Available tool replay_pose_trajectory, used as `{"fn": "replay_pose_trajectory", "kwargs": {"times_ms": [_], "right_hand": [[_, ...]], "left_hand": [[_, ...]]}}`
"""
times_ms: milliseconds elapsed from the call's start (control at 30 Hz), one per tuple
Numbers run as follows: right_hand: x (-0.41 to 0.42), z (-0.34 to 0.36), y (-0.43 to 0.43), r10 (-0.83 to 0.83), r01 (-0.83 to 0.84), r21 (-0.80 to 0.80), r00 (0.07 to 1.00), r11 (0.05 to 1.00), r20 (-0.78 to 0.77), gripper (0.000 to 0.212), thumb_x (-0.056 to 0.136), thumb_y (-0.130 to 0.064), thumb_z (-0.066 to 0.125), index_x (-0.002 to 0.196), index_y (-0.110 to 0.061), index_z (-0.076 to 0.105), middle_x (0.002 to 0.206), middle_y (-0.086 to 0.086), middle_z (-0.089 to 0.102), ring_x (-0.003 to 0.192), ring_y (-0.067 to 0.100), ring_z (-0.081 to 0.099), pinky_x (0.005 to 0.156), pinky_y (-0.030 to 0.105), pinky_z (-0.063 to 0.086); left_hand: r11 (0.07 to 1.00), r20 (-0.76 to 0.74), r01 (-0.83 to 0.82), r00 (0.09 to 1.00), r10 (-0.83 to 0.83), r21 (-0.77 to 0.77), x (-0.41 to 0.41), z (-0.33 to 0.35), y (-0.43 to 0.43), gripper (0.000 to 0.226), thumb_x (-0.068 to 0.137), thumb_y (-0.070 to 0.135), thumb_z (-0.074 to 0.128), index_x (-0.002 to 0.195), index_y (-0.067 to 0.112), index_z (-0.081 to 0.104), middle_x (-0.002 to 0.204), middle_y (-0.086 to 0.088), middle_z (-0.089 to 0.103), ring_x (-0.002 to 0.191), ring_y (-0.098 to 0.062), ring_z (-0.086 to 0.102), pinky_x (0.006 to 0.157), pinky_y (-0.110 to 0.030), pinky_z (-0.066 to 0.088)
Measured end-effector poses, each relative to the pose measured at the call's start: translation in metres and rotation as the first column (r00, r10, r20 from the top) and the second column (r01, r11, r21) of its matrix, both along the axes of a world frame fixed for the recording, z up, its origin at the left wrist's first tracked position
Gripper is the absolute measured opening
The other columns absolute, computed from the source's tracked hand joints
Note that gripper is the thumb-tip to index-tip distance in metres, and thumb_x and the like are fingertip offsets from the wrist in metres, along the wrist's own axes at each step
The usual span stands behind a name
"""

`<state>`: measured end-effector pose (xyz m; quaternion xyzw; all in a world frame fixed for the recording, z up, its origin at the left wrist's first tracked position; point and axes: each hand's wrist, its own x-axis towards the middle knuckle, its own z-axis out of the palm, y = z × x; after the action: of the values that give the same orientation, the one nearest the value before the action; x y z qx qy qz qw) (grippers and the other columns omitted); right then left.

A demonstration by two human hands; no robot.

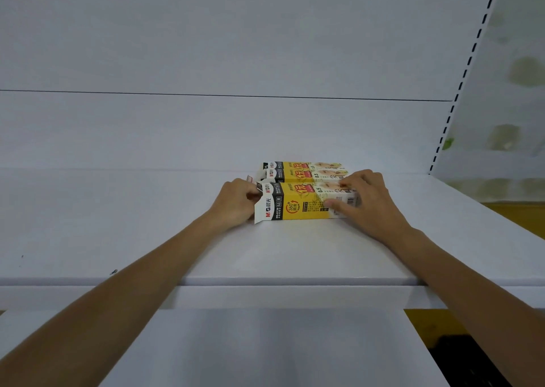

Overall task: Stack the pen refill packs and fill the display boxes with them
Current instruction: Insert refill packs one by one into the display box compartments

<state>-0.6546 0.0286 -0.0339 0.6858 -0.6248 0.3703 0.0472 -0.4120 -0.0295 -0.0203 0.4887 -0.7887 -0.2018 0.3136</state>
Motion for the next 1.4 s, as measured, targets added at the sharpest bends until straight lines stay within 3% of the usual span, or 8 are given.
{"fn": "replay_pose_trajectory", "kwargs": {"times_ms": [133,267,700,900,1067,1167,1267,1400], "right_hand": [[-0.001,0.001,0.0,-0.014,0.014,-0.006,1.0,1.0,-0.012,0.054,0.075,-0.046,0.069,0.114,-0.012,0.056,0.117,0.002,0.044,0.117,0.017,0.034,0.091,0.023,0.035],[0.0,0.002,0.002,-0.034,0.033,-0.027,0.999,0.999,-0.033,0.057,0.074,-0.049,0.067,0.115,-0.01,0.056,0.117,0.003,0.045,0.116,0.018,0.035,0.09,0.031,0.043],[0.001,0.002,0.002,-0.058,0.057,-0.02,0.997,0.998,-0.05,0.057,0.075,-0.052,0.065,0.115,-0.013,0.055,0.117,0.001,0.045,0.114,0.015,0.035,0.085,0.029,0.044],[0.002,0.002,0.002,-0.031,0.03,-0.007,0.999,1.0,-0.034,0.055,0.077,-0.048,0.065,0.116,-0.011,0.055,0.117,0.003,0.043,0.114,0.015,0.033,0.087,0.02,0.033],[0.0,0.002,0.001,-0.027,0.026,-0.009,0.999,1.0,-0.03,0.054,0.076,-0.049,0.066,0.114,-0.011,0.056,0.116,0.002,0.043,0.113,0.014,0.032,0.087,0.017,0.03],[0.0,0.001,0.0,-0.027,0.027,-0.007,0.999,1.0,-0.029,0.055,0.076,-0.05,0.066,0.114,-0.013,0.056,0.116,0.0,0.043,0.114,0.014,0.032,0.086,0.018,0.031],[0.0,0.001,0.0,-0.038,0.038,-0.019,0.998,0.999,-0.041,0.056,0.075,-0.052,0.065,0.114,-0.012,0.056,0.115,0.001,0.044,0.114,0.015,0.033,0.088,0.024,0.038],[0.001,0.003,0.001,-0.042,0.041,-0.011,0.998,0.999,-0.054,0.056,0.076,-0.052,0.064,0.115,-0.012,0.055,0.117,0.002,0.044,0.114,0.016,0.033,0.089,0.027,0.039]], "left_hand": [[1.0,-0.073,-0.005,0.997,0.006,0.013,0.014,0.004,-0.004,0.015,0.08,0.011,0.066,0.093,0.017,0.071,0.089,0.0,0.07,0.073,-0.007,0.061,0.063,-0.014,0.048],[0.999,-0.157,0.043,0.987,-0.045,-0.013,0.031,0.003,0.001,0.025,0.072,0.013,0.075,0.089,0.026,0.061,0.094,0.011,0.065,0.08,-0.003,0.06,0.062,-0.006,0.044],[1.0,-0.261,0.027,0.965,-0.027,-0.004,0.012,0.0,0.004,0.014,0.084,0.005,0.063,0.079,0.015,0.072,0.078,-0.003,0.07,0.057,0.005,0.063,0.058,-0.016,0.055],[0.953,-0.413,0.167,0.909,-0.05,0.252,0.008,0.003,0.002,0.022,0.09,0.011,0.057,0.083,0.023,0.073,0.095,-0.003,0.072,0.088,0.006,0.056,0.056,-0.014,0.049],[0.865,-0.305,0.302,0.934,-0.185,0.401,0.011,0.004,-0.003,0.035,0.092,0.0,0.049,0.095,0.027,0.071,0.083,0.01,0.068,0.078,-0.006,0.05,0.065,-0.016,0.04],[0.915,-0.34,0.246,0.931,-0.132,0.319,0.016,0.005,-0.002,0.039,0.086,-0.005,0.054,0.093,0.031,0.069,0.1,-0.004,0.069,0.091,-0.011,0.059,0.079,-0.028,0.05],[0.982,-0.266,0.073,0.964,-0.024,0.177,0.02,0.003,0.003,0.02,0.08,0.006,0.066,0.087,0.025,0.066,0.088,0.0,0.069,0.079,-0.014,0.065,0.07,-0.018,0.053],[0.972,-0.198,0.142,0.975,-0.103,0.19,0.024,0.0,0.004,0.019,0.082,0.013,0.067,0.076,0.031,0.067,0.084,0.002,0.072,0.086,-0.014,0.066,0.092,-0.031,0.045]]}}
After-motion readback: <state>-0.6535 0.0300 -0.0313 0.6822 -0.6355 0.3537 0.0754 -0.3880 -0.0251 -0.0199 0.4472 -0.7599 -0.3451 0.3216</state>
